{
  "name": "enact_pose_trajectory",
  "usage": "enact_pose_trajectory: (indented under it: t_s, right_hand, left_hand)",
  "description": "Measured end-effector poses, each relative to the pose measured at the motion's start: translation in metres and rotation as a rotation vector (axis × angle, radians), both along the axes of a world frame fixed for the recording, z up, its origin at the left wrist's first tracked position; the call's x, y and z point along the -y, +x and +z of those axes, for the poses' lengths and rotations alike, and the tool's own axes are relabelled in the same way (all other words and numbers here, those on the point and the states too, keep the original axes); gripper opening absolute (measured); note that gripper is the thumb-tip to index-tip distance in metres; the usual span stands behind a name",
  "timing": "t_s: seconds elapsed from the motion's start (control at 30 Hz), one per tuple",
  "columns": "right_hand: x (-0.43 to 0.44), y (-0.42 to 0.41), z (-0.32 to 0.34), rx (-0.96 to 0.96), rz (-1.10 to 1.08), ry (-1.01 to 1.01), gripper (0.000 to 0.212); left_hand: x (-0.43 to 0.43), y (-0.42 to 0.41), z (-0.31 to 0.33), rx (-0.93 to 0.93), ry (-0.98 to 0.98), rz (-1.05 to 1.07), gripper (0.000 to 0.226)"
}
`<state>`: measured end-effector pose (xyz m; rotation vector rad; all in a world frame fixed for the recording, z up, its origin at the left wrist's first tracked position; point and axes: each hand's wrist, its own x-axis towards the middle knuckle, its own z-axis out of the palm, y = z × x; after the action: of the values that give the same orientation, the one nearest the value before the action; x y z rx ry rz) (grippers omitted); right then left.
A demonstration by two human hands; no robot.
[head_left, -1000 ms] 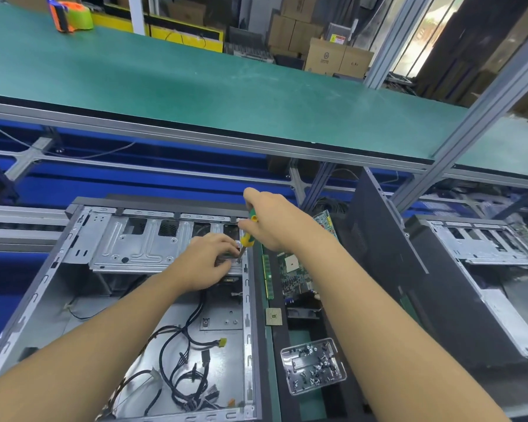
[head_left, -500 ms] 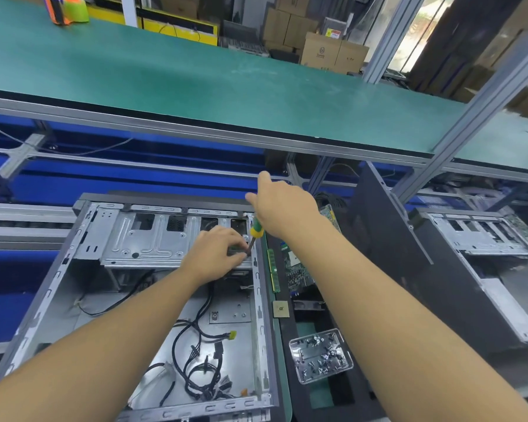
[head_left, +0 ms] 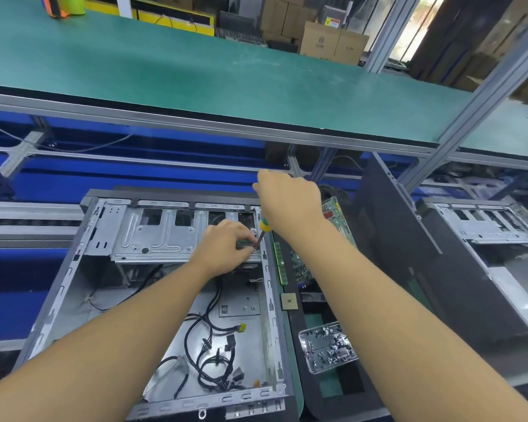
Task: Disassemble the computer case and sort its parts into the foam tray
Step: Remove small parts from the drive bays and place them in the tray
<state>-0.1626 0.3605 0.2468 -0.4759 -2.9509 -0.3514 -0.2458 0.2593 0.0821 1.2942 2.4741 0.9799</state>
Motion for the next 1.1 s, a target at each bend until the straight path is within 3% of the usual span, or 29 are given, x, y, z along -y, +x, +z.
enact_pose_trajectory:
  t_s: [0.03, 0.13, 0.23, 0.33, 0.43, 0.53, 0.63, 0.7, 0.77, 0.83, 0.93, 1.03, 1.1]
  right_hand:
    - [-0.001, -0.001, -0.001, -0.006, 0.028, -0.026, 0.007]
    - [-0.01, -0.004, 0.006, 0.105, 0.104, -0.346, 0.027]
    - [-0.015, -0.005, 0.019, 0.225, 0.11, -0.525, 0.029]
    - [-0.012, -0.006, 0.016, 0.129, 0.126, -0.544, 0.012]
    - [-0.01, -0.008, 0.009, 0.037, 0.184, -0.472, 0.009]
    - [-0.014, -0.01, 0.009, 0.043, 0.188, -0.563, 0.032]
    - [-0.014, -0.01, 0.011, 0.123, 0.125, -0.704, 0.03]
    - [-0.012, -0.008, 0.007, 0.137, 0.07, -0.583, 0.03]
    - [-0.013, -0.007, 0.003, 0.105, 0.013, -0.348, 0.047]
    - [-0.013, -0.005, 0.005, 0.066, 0.01, -0.281, 0.046]
    - [-0.013, -0.008, 0.007, 0.068, 0.117, -0.349, 0.022]
    - [-0.016, -0.009, 0.016, 0.188, 0.136, -0.571, 0.023]
    - [-0.016, -0.009, 0.019, 0.259, 0.107, -0.58, 0.027]
  left_hand:
    - [0.0, 0.0, 0.0, -0.004, 0.002, 0.002, 0.014]
    - [0.0, -0.001, 0.0, 0.0, 0.008, -0.002, 0.015]
    - [0.0, -0.001, 0.0, 0.02, 0.006, -0.002, 0.015]
    - [0.0, 0.0, 0.001, 0.031, -0.001, 0.018, 0.016]
    - [-0.001, 0.001, 0.004, 0.034, -0.014, 0.03, 0.018]
    - [0.0, 0.002, 0.005, 0.062, -0.005, 0.033, 0.015]
    - [0.001, 0.004, 0.007, 0.094, 0.031, 0.048, 0.025]
    - [0.001, 0.006, 0.008, 0.103, 0.047, 0.054, 0.027]
    - [0.0, 0.006, 0.006, 0.13, 0.067, 0.069, 0.023]
    - [-0.002, 0.006, 0.007, 0.142, 0.075, 0.091, 0.018]
    - [-0.003, 0.006, 0.008, 0.149, 0.057, 0.106, 0.015]
    - [-0.003, 0.006, 0.008, 0.151, 0.05, 0.116, 0.017]
    - [-0.003, 0.005, 0.007, 0.155, 0.052, 0.121, 0.017]
